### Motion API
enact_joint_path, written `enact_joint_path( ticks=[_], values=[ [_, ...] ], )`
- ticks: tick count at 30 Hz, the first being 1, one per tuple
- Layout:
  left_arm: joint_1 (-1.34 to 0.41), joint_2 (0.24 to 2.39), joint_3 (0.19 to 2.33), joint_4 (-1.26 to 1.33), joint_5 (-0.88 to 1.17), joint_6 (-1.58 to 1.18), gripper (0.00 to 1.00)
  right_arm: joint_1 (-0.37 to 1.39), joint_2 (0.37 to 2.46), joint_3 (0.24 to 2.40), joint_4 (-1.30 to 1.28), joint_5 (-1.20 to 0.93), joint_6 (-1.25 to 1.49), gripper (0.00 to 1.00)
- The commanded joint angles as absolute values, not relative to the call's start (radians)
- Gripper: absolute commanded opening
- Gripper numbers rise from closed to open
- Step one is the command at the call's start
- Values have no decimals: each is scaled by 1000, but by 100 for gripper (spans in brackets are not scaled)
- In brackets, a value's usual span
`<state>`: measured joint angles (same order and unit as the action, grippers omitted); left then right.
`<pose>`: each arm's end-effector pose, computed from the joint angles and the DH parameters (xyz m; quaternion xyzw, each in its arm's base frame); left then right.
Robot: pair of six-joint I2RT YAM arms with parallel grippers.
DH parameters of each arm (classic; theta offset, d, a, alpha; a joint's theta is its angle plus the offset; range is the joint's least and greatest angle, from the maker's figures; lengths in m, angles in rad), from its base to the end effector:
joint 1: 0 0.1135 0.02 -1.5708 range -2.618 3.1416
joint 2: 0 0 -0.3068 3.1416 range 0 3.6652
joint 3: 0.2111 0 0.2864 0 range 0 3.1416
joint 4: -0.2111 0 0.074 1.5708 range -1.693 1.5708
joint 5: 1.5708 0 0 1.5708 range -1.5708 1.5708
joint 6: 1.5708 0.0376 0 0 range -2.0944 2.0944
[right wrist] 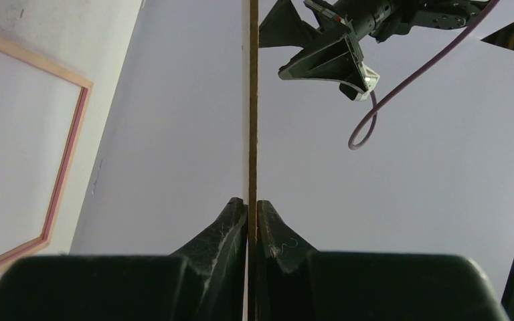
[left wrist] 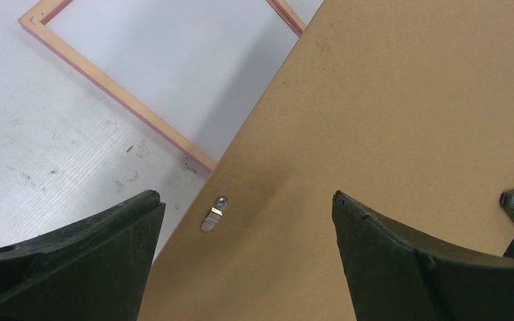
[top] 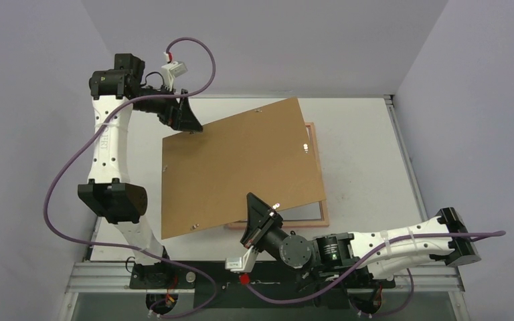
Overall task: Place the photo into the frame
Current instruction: Turn over the photo frame item at the center of the board.
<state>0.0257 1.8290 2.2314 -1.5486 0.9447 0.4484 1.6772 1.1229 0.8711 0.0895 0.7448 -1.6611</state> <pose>0.3727 -0.0209 0.4875 0.2764 0.8310 -0.3883 0.2868 -0.0037 0.2748 0.3620 -0.7296 0.1647 -0.2724 0.6053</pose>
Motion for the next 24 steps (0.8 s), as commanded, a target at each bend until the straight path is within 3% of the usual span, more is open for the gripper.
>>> enact_joint_path(
  ticks=[1, 11, 13, 24],
  values=[
    [8, 1846, 2252, -1591, 968, 539, 96, 1698, 1075, 886, 154, 781, -1681, 5],
    [-37, 1864, 2213, -1591, 1068, 542, 100, 1746, 1072, 919, 38, 772, -1640, 5],
    [-51, 1856, 2157, -1591, 1098, 546, 94, 1747, 1063, 917, 27, 778, -1638, 5],
    [-136, 1866, 2008, -1591, 1148, 561, 85, 1793, 1000, 890, 4, 824, -1614, 5]
  ],
)
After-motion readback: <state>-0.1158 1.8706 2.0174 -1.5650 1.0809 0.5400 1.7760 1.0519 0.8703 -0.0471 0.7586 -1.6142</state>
